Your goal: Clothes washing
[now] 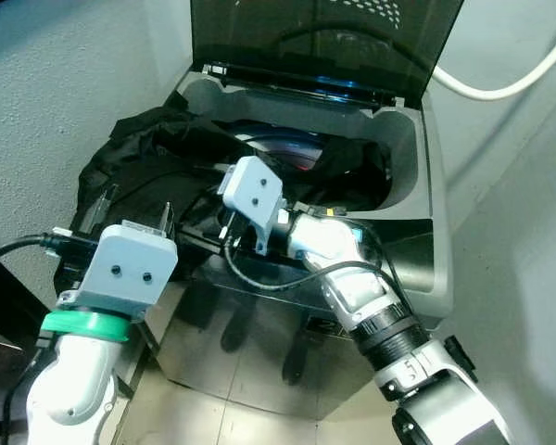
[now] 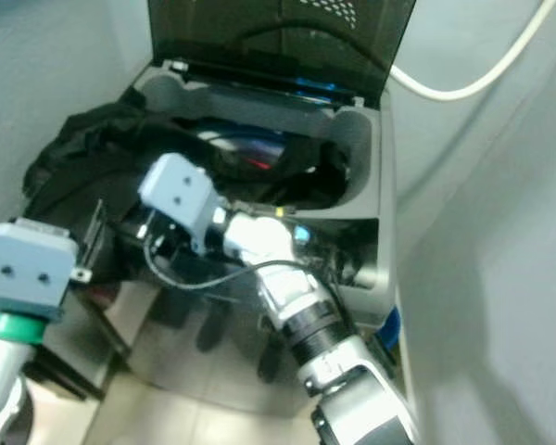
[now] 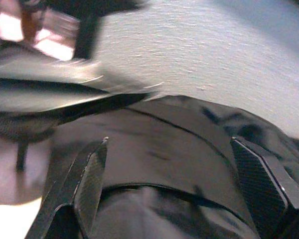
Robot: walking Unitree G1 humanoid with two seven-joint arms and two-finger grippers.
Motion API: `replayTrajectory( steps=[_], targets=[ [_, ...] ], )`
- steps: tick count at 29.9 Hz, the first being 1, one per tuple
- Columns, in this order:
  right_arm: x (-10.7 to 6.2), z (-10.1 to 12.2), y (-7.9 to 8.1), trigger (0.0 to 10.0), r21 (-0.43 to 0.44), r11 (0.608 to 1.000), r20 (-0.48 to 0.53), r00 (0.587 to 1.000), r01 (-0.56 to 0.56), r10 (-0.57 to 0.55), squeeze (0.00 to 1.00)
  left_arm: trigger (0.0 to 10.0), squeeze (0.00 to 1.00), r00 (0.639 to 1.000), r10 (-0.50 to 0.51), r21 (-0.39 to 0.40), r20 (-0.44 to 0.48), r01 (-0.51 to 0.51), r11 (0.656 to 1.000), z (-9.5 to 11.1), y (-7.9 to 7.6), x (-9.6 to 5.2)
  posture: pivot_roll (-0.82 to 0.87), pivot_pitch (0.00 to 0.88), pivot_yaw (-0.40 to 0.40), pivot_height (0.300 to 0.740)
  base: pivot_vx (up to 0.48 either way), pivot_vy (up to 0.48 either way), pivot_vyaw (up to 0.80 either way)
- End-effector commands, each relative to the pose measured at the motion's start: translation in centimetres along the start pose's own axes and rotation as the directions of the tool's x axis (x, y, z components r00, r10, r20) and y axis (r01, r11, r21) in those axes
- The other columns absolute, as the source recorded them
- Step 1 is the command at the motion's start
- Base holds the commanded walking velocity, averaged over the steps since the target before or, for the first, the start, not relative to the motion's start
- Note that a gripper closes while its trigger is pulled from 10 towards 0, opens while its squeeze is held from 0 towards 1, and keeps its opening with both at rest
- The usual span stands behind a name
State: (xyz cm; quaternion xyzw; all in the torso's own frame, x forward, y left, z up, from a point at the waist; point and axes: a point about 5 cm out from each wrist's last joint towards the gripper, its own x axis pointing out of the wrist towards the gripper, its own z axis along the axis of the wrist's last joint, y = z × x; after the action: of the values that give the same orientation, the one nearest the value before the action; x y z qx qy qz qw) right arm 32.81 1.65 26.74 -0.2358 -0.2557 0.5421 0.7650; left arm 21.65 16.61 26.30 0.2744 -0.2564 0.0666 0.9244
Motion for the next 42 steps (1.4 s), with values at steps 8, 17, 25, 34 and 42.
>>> replayTrajectory(
  steps=[8,17,25,34,42],
  targets=[
    [0.2,0.1,1.6,10.0,-0.166,0.971,-0.091,0.983,-0.172,0.158,0.00,10.0,0.00,0.993,0.114,0.059,0.016,-0.115,0.992,0.3,1.6,0.3,0.20,0.171,-0.037,0.740,0.000,0.000,0.00],
    [0.7,-0.5,2.3,10.0,-0.267,0.952,-0.134,0.984,-0.152,0.120,0.00,10.0,0.00,0.990,0.136,0.030,0.027,-0.137,0.990,0.6,1.6,1.1,0.20,0.170,-0.035,0.740,0.000,0.000,0.00],
    [-0.2,0.8,3.8,10.0,-0.365,0.921,0.013,0.988,-0.137,0.153,0.00,10.0,0.00,0.986,0.167,0.003,0.020,-0.167,0.986,0.6,1.9,1.8,0.19,0.167,-0.031,0.740,0.000,0.000,0.00],
    [-1.0,0.8,5.1,10.0,-0.489,0.864,0.033,0.988,-0.118,0.154,0.00,10.0,0.00,0.981,0.191,-0.030,0.009,-0.191,0.981,0.6,2.2,2.5,0.18,0.159,-0.027,0.740,0.000,0.000,0.00],
    [-0.5,-0.6,6.2,10.0,-0.428,0.898,-0.012,0.994,-0.100,0.105,0.00,10.0,0.00,0.973,0.230,-0.075,0.027,-0.227,0.971,1.2,3.0,3.8,0.18,0.157,-0.030,0.740,0.000,0.000,0.00]
  ],
)
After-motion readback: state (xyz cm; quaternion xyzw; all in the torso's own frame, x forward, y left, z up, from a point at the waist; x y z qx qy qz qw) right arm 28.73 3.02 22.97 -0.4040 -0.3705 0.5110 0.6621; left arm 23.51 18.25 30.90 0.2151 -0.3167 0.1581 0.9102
